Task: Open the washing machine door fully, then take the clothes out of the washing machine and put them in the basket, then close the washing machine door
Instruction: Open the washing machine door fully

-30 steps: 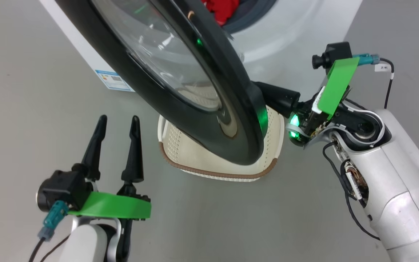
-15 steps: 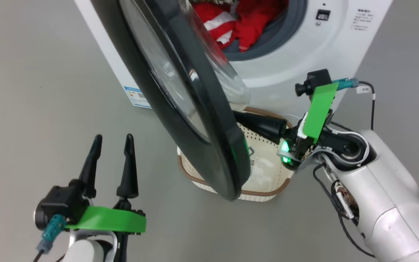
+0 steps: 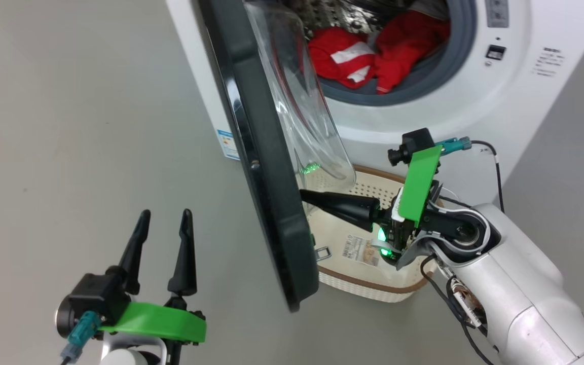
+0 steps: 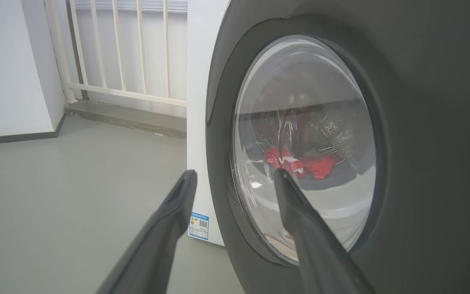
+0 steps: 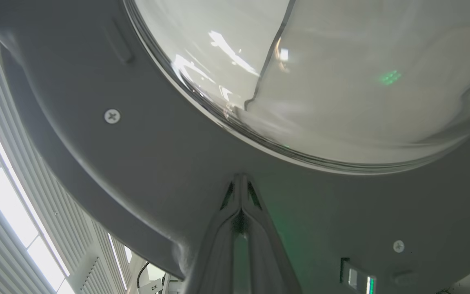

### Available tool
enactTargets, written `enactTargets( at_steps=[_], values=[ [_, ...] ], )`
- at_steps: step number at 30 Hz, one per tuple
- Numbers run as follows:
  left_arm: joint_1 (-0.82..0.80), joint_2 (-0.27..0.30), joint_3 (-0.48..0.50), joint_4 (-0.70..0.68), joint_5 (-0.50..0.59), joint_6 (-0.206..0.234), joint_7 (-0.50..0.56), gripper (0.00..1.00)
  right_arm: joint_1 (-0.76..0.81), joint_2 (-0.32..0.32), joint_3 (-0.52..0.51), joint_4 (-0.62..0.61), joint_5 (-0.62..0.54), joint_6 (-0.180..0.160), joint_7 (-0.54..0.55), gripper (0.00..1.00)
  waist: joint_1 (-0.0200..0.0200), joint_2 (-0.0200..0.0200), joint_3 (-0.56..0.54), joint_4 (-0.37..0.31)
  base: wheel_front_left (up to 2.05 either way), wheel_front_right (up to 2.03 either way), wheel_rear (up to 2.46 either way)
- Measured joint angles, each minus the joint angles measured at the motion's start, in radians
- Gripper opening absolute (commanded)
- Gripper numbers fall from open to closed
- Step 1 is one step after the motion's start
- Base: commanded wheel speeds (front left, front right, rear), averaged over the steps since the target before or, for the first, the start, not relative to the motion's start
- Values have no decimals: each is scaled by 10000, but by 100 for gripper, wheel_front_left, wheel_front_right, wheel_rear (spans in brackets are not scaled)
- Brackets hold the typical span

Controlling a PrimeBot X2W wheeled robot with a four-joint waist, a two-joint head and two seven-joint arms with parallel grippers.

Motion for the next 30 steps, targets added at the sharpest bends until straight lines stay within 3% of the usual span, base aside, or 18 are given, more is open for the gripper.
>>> enactTargets(
  at_steps=[15, 30],
  values=[
    [294, 35, -173, 247, 0, -15, 0, 100, 220, 19, 750, 104, 508, -2, -205, 0, 0, 0, -624, 1081, 0, 0, 0],
    [425, 46, -92, 132, 0, -13, 0, 100, 199, 58, 1158, 263, 543, 0, -491, 0, 0, 0, -578, 1154, 0, 0, 0]
  ],
)
